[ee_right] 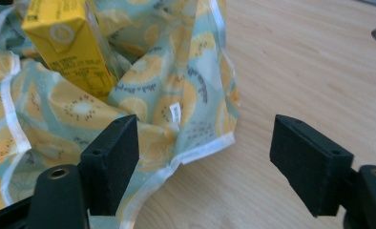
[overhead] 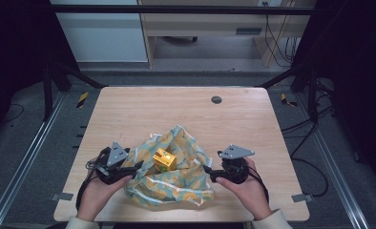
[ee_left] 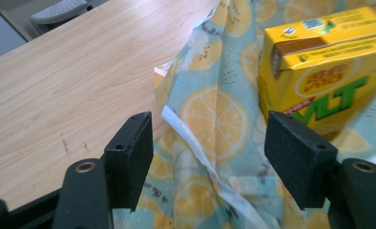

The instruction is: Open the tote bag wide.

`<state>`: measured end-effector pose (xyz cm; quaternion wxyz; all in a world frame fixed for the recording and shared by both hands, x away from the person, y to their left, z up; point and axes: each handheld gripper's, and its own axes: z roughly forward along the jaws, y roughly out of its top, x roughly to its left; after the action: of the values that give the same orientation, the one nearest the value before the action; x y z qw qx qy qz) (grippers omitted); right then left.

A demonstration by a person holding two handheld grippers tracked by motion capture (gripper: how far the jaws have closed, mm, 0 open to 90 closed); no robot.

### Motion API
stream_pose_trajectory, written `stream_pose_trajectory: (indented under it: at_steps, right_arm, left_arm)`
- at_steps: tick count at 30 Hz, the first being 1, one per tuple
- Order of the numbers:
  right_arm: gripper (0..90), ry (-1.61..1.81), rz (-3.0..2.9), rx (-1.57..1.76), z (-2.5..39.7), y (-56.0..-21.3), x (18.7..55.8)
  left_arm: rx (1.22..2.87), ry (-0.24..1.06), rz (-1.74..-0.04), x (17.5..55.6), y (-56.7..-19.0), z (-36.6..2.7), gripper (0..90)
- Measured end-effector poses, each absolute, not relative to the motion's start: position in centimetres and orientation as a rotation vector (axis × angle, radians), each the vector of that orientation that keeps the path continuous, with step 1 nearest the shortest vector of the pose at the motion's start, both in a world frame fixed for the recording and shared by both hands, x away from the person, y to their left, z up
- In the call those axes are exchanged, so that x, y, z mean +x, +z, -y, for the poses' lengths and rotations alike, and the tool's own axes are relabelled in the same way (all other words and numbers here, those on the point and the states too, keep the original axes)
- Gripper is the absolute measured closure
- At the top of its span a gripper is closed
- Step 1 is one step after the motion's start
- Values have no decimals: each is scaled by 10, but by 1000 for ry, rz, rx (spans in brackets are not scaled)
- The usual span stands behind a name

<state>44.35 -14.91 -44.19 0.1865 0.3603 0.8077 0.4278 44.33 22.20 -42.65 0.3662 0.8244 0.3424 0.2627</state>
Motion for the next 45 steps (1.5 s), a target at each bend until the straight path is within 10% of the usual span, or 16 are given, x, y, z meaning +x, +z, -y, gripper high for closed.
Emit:
stream_pose_trajectory:
  at_steps: [7, 9, 18, 45]
  right_arm:
    - [298, 1190, -2340, 1017, 136, -460, 444]
    - [429, 1162, -2363, 1017, 134, -465, 446]
    - [858, 1181, -2373, 1005, 143, -469, 450]
    - [897, 921, -2440, 1017, 156, -487, 466]
  left_arm:
    - [2080, 671, -969, 449, -451, -226, 313]
    - [2111, 645, -986, 452, -460, -229, 337]
    - [2176, 672, -946, 457, -461, -224, 781]
    - [2339, 695, -996, 460, -473, -233, 824]
